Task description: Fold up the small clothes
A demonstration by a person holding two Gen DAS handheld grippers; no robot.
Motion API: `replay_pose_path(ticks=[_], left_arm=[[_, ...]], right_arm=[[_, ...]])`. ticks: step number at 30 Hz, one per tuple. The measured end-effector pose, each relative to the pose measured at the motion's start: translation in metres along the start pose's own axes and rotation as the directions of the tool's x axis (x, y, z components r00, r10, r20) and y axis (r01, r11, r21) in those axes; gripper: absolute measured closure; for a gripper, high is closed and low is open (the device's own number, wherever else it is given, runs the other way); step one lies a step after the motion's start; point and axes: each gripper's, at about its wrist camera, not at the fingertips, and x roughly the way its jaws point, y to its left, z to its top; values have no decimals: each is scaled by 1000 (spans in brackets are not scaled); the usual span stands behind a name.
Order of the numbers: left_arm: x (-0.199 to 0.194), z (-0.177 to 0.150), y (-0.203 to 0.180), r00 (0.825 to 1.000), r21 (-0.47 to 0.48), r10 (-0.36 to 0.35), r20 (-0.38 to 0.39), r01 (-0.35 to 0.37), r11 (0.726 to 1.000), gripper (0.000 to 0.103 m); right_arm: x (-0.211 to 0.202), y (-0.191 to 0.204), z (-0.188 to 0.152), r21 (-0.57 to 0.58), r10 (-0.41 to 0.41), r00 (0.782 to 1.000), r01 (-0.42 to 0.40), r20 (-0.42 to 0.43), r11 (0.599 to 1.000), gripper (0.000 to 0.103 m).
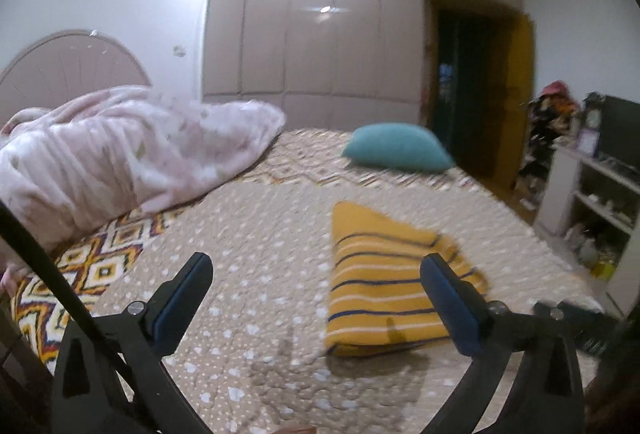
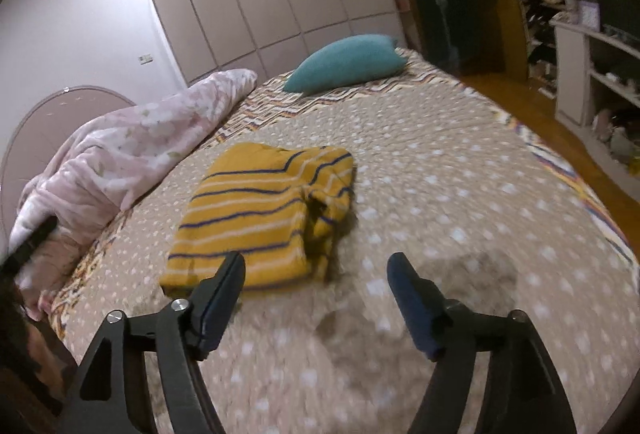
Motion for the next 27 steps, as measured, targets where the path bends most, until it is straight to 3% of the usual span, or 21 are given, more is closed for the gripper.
replay_pose_path(ticks=[3, 12, 15, 20, 27], left_arm=[[-13, 1, -10, 999, 23, -36, 0, 36, 999, 0], [-7, -30, -31, 994, 90, -38, -107, 48, 995, 0], [4, -38, -29, 980, 74, -48, -192, 63, 995, 0], [19, -52, -22, 960, 69, 7, -278, 13, 998, 0], [33, -67, -13, 938, 80, 77, -338, -53, 995, 0]], right_arm=[[-10, 1, -17, 1, -35, 999, 35, -17, 999, 22], [-4, 8, -40, -45, -97, 992, 94, -77, 995, 22], [2, 14, -44, -70, -114, 990, 108, -87, 992, 20], [9, 22, -52, -113, -153, 982, 141, -111, 984, 19], [20, 27, -59, -139, -177, 972, 156, -153, 978, 18]])
